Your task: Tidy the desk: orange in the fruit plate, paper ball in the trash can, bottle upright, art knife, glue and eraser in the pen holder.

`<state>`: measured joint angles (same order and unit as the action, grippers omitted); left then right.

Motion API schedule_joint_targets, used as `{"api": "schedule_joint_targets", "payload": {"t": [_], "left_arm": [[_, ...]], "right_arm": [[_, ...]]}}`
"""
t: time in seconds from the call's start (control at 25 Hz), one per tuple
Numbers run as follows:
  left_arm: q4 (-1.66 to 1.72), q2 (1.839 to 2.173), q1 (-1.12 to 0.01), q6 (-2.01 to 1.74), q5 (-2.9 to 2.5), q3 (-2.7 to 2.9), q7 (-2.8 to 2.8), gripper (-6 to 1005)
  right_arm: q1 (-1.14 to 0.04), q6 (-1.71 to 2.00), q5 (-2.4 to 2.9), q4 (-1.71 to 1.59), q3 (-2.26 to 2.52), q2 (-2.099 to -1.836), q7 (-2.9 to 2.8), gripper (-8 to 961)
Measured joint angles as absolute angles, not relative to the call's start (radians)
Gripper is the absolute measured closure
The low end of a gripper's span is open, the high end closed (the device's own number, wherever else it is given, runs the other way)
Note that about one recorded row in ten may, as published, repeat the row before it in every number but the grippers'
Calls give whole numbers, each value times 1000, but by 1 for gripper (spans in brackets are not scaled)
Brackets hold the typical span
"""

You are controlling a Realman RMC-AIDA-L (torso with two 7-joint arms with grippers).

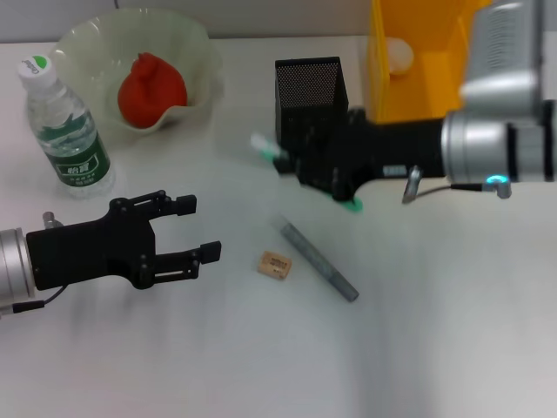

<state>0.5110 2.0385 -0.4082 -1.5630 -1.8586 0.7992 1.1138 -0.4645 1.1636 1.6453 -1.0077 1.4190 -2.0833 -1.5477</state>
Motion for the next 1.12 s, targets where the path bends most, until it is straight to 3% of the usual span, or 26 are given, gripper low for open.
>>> {"api": "schedule_joint_targets", "payload": {"t": [0.2,0.44,1.12], "left_arm": [[514,2038,-409,-1565,-1859,799,1126,198],[517,2036,-412,-1565,-1859,799,1138,198],[517,2040,-411,-1565,-1859,800,1119,198]], "right_arm": [[-448,1226,1317,-852,1353,-2083,-1260,788],[-527,1340,1088,-593,1209,-2082,-1070,788],[-726,1135,1059,-364,1146,-2085,-906,780]]}}
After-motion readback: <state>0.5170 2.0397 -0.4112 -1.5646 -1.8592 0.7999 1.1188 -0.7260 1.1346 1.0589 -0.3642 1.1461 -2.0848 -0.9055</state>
